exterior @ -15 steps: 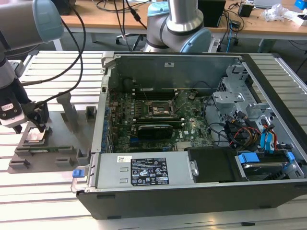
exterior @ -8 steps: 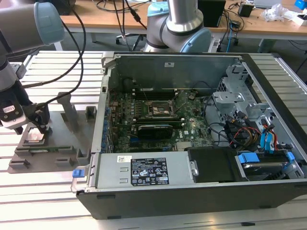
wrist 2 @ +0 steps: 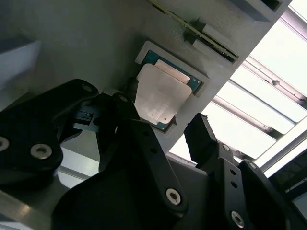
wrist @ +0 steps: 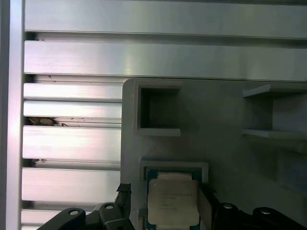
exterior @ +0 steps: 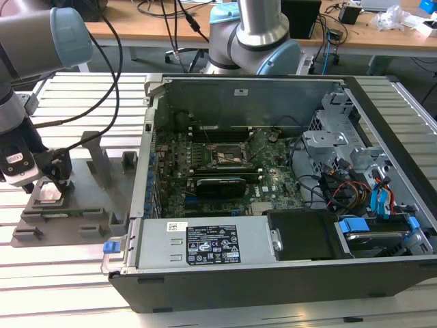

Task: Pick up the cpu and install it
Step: 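Pick up the cpu and move it towards the insertion slot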

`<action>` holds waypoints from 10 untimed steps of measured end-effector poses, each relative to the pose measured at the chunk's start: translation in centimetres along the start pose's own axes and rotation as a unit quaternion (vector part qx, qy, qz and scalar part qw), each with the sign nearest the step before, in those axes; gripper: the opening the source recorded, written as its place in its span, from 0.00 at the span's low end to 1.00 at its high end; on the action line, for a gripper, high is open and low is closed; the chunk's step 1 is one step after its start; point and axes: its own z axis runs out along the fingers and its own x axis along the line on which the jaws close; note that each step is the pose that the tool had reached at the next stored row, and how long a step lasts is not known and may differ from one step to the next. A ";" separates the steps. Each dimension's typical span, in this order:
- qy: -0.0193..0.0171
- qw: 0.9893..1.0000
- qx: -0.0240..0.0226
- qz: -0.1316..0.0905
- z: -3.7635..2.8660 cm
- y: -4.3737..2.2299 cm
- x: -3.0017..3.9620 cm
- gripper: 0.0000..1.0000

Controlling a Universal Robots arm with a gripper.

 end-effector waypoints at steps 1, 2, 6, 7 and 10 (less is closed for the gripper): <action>0.000 1.000 0.000 0.000 0.05 0.00 0.00 0.66; 0.000 1.000 0.000 0.000 0.11 0.00 0.00 0.66; 0.001 1.000 0.001 0.000 0.42 0.00 0.00 0.66; 0.001 1.000 0.002 0.000 0.51 0.01 -0.01 0.66; 0.001 1.000 0.011 0.000 0.62 0.00 -0.11 0.66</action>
